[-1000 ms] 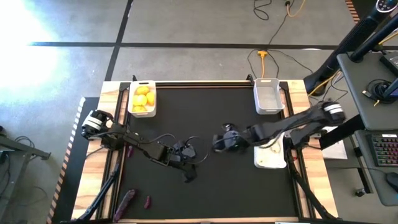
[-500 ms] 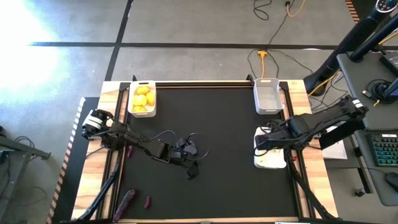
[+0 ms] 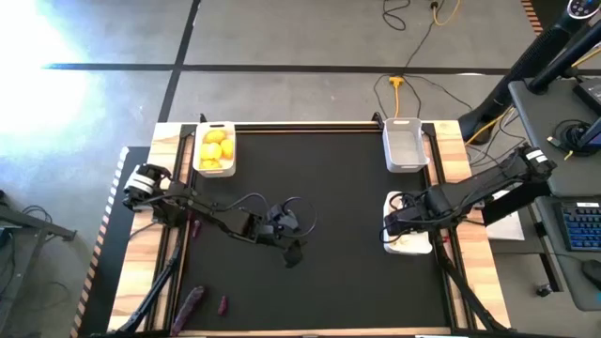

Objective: Sort produce into baskets
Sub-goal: Put the white garlic into the right white bin

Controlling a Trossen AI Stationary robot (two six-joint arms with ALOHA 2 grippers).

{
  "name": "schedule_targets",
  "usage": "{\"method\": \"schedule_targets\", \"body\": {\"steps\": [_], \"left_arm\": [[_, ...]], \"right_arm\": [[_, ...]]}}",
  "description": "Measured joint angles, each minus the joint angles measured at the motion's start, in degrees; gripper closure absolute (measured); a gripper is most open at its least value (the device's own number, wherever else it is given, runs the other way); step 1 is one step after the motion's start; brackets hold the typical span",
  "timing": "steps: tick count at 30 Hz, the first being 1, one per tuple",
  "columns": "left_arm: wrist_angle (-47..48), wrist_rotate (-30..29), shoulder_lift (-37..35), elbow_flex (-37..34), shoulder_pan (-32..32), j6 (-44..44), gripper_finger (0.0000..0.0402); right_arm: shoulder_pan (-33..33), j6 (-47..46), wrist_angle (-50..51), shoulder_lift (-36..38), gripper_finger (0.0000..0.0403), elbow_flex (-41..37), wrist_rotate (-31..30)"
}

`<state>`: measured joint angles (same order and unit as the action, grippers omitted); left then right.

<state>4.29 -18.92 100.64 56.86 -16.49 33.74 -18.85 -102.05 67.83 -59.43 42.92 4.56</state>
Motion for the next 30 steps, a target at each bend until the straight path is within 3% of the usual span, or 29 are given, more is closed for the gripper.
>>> {"method": "schedule_targets", "body": {"steps": [6,14,18,23,30], "left_arm": [[5.1,0.3,-5.8,0.0,0.2,-1.7,0.017],[27.0,-4.1,-19.1,0.1,0.6,-3.5,0.017],[38.3,-6.1,-26.4,0.1,0.6,-2.1,0.017],[49.8,-6.5,-33.9,-1.4,0.7,3.3,0.017],[55.4,0.3,-44.0,-10.3,0.7,19.0,0.017]], "right_arm": [[0.0,1.8,-0.4,0.1,0.0203,-0.1,0.0],[0.0,3.5,2.4,0.1,0.0144,2.7,-2.2],[0.0,4.2,8.2,0.1,0.0123,9.4,-9.0],[0.0,6.8,11.0,0.0,0.0113,18.9,-21.7],[0.0,14.6,8.1,-1.0,0.0122,27.7,-34.4]]}}
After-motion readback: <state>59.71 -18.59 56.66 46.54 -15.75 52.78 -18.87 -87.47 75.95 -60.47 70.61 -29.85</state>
